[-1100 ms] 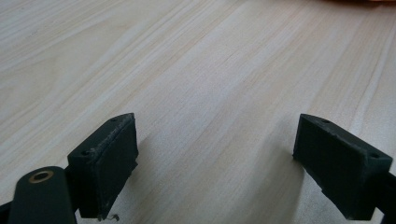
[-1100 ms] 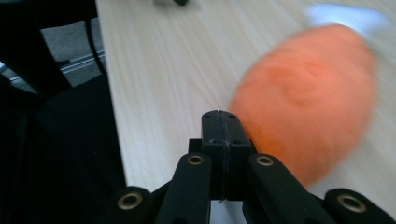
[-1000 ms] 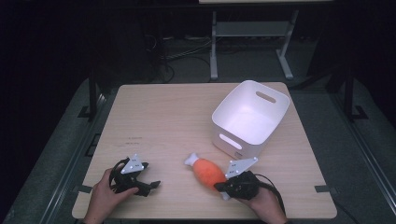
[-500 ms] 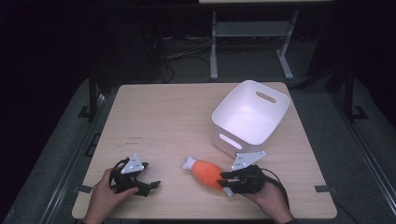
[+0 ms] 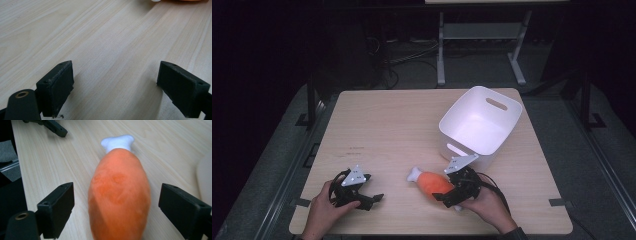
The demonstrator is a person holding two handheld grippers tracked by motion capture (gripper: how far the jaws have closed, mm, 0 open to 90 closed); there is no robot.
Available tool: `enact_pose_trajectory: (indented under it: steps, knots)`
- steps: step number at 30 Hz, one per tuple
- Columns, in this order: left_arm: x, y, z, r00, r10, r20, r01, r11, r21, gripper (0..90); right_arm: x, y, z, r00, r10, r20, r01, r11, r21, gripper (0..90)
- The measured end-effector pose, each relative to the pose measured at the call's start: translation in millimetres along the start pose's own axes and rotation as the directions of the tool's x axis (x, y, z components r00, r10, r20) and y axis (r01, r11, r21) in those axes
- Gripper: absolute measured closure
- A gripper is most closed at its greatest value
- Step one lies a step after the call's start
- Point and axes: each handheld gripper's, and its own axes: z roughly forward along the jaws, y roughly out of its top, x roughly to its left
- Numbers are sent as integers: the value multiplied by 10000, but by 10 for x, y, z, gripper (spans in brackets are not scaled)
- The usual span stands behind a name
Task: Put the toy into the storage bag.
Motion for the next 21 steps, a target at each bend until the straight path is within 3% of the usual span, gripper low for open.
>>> enact_pose_trajectory:
  steps: [9, 21]
  knots:
    - [0, 0, 0, 10000, -3, -2, 3, 10000, -5, 129, -11, 96, 268, 9998, -142, 127, 132, 9968, 784, 35]
    - [2, 0, -1, 10000, 27, -2, -27, 10000, 22, 129, -75, 36, 384, 9999, -13, 134, -2, 9934, 1143, 50]
